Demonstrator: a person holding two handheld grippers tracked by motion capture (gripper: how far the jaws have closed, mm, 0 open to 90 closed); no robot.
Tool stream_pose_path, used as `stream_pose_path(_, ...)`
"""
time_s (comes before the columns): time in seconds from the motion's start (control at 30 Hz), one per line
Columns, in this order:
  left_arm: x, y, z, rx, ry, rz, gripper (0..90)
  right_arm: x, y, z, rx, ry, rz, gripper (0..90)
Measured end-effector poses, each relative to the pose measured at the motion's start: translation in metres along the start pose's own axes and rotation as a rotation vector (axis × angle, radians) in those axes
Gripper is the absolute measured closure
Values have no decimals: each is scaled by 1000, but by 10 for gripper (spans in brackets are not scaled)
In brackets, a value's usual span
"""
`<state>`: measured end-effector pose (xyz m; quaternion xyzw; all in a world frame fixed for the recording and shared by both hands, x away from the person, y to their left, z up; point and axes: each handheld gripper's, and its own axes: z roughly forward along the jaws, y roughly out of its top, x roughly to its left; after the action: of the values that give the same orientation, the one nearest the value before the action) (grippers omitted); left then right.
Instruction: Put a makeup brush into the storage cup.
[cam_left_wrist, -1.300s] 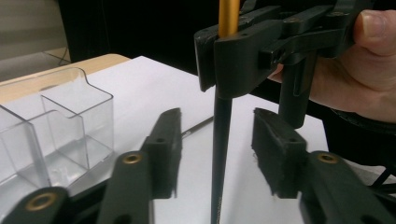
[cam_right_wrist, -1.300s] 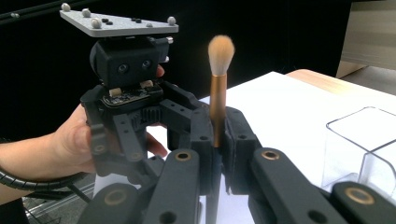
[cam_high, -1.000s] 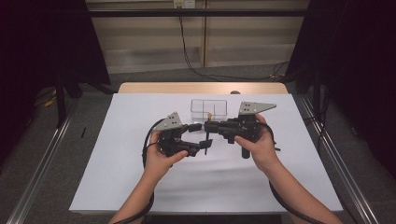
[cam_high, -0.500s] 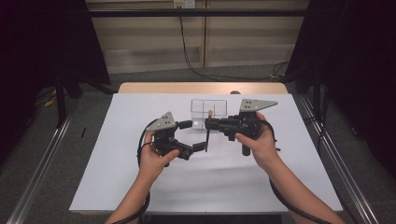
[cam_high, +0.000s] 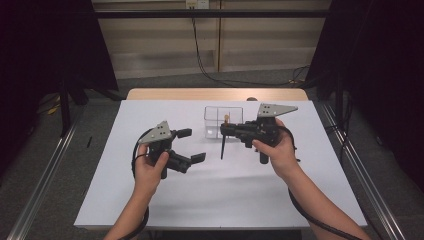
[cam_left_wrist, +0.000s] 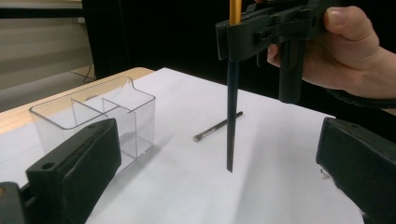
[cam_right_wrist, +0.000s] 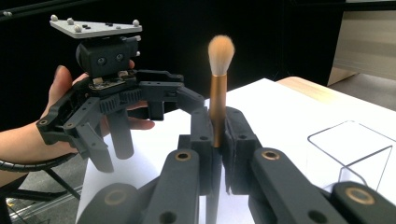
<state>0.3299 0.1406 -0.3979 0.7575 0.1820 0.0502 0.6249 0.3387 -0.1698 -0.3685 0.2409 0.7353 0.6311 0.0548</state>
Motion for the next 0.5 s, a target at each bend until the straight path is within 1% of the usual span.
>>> stream_pose_path(0.03, 1, -1, -4, -2, 7, 4, 0, -1, 1, 0, -1, -2, 2, 841)
stream_pose_path(0.1, 2, -2, -10, -10, 8, -5, 0, -2, 2, -1, -2, -8, -2, 841)
stream_pose_path(0.13, 2, -2, -12, -9, 10, -2, 0, -3, 2, -1, -4, -10, 0, 840)
stream_pose_path(0.17, 3, -4, -15, -19, 15, -1, 0, -4, 2, -1, -4, -14, -1, 840)
stream_pose_path(0.3, 4, -6, -25, -5, 20, 23, 0, -9, 0, -1, -2, -34, -8, 840)
stream_pose_path(0.37, 5, -7, -31, -19, 28, 24, 0, -11, 0, -2, 0, -41, -4, 840)
stream_pose_path(0.43, 5, -7, -34, -18, 40, 33, 0, -14, 1, -4, -6, -45, 2, 840)
stream_pose_path(0.5, 6, -7, -38, -26, 40, 30, 0, -15, 2, -4, -10, -50, 3, 840)
